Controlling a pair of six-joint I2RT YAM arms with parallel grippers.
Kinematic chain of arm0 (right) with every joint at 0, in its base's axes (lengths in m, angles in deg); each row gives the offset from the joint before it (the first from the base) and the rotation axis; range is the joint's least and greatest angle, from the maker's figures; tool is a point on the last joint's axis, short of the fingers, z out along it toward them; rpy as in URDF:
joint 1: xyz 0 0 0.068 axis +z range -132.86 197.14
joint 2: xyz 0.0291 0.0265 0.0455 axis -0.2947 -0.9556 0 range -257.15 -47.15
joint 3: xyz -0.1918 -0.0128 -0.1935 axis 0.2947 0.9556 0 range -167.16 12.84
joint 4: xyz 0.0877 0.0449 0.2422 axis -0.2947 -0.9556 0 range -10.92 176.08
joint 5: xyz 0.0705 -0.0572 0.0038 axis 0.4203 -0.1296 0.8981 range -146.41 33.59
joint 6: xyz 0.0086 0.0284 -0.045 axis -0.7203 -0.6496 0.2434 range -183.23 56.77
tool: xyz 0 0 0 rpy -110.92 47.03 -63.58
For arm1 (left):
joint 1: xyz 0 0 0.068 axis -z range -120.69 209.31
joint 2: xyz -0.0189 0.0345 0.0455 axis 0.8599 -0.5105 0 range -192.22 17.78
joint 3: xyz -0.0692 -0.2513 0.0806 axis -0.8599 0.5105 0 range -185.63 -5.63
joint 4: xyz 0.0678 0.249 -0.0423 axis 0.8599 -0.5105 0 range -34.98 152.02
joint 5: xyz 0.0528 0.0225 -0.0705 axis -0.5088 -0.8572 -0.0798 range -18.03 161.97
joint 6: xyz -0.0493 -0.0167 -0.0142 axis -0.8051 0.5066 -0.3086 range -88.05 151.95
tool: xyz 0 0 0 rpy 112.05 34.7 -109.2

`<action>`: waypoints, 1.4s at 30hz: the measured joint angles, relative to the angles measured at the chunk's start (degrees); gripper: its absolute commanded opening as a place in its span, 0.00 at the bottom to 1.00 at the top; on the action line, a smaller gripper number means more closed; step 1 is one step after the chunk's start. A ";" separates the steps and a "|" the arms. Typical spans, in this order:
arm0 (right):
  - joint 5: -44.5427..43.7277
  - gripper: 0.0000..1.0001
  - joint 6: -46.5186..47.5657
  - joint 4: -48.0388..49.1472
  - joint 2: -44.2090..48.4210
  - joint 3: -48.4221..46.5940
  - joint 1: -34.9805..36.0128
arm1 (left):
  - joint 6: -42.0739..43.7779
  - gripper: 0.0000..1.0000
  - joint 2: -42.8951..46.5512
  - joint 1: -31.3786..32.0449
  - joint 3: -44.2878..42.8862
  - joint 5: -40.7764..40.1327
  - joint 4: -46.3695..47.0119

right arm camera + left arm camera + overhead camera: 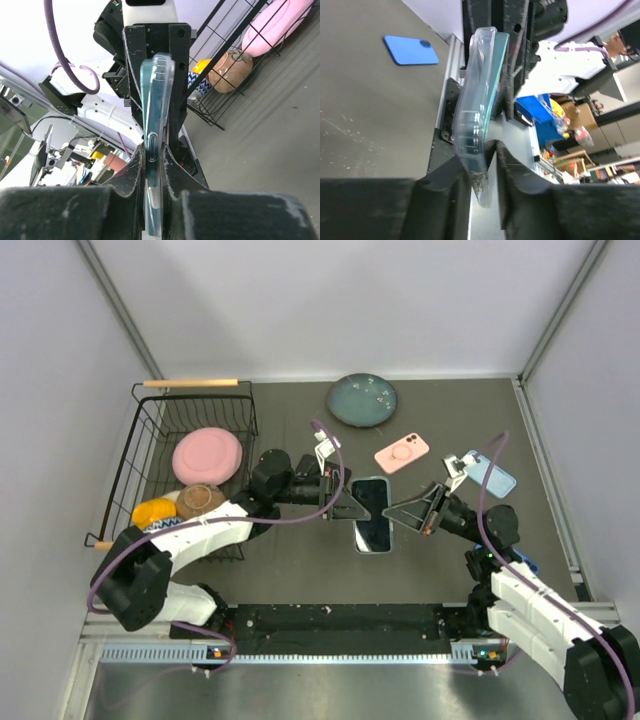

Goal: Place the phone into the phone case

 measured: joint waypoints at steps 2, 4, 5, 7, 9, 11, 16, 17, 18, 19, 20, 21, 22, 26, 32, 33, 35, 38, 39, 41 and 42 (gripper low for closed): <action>0.04 0.26 0.61 -1.01 0.04 0.15 0.00 | -0.90 0.05 -0.22 0.04 0.02 0.92 0.98; -0.28 0.42 1.25 -2.99 0.39 0.22 0.00 | -0.98 0.00 -0.22 0.07 0.09 1.51 1.75; -0.13 0.46 1.88 -4.13 1.01 0.22 0.00 | -0.90 0.00 -0.24 0.09 0.13 1.33 1.68; 0.11 0.57 2.75 -6.80 2.97 0.24 0.00 | -0.61 0.00 -0.24 -0.09 0.31 0.83 1.16; 0.39 0.62 3.78 -9.31 5.31 0.31 0.00 | -0.52 0.00 -0.24 -0.33 0.31 0.55 0.85; 0.85 0.62 4.59 -10.03 7.43 1.16 0.02 | -0.50 0.00 -0.24 -0.57 0.31 0.44 0.61; 2.25 0.60 5.27 -12.13 10.51 5.44 0.02 | -0.72 0.00 -0.24 -0.68 0.31 -0.11 0.63; 2.38 0.60 5.49 -12.94 10.62 6.05 0.00 | -0.87 0.00 -0.24 -0.68 0.31 -0.15 0.72; 2.67 0.58 5.77 -13.68 10.62 6.49 0.00 | -1.18 0.00 -0.24 -0.68 0.31 -0.26 0.81; 2.91 0.57 5.97 -14.38 10.64 6.69 0.02 | -1.46 0.00 -0.24 -0.68 0.31 -0.35 0.83; 3.08 0.57 6.25 -14.95 10.62 6.69 0.00 | -1.66 0.00 -0.24 -0.72 0.31 -0.42 0.85; 3.17 0.55 6.38 -15.17 10.62 6.69 0.00 | -1.77 0.00 -0.24 -0.74 0.31 -0.52 0.83; 3.23 0.54 6.56 -15.39 10.64 6.69 0.02 | -1.84 0.00 -0.24 -0.74 0.31 -0.52 0.83; 3.23 0.50 6.71 -15.45 10.64 6.69 0.02 | -2.19 0.00 -0.24 -1.11 0.31 -0.55 0.85; 3.23 0.47 6.49 -14.84 10.64 6.69 0.02 | -2.60 0.00 -0.24 -1.60 0.31 -0.79 0.85; 3.23 0.47 6.43 -14.69 10.64 6.69 0.02 | -2.67 0.00 -0.24 -1.68 0.31 -0.83 0.85; 3.23 0.45 6.14 -14.27 10.62 6.69 0.02 | -2.75 0.00 -0.26 -1.75 0.31 -1.16 0.85; 3.28 0.37 5.60 -13.64 10.62 6.69 0.02 | -2.91 0.00 -0.81 -1.81 0.31 -1.68 1.27; 3.28 0.35 5.53 -13.53 10.60 6.69 0.00 | -2.91 0.00 -1.14 -1.81 0.31 -1.90 1.29; 3.26 0.27 5.38 -13.92 10.56 6.69 0.00 | -3.06 0.00 -1.60 -1.84 0.31 -1.99 1.18; 3.17 0.24 5.14 -14.14 10.38 6.69 0.00 | -2.93 0.00 -1.62 -1.84 0.28 -1.95 1.03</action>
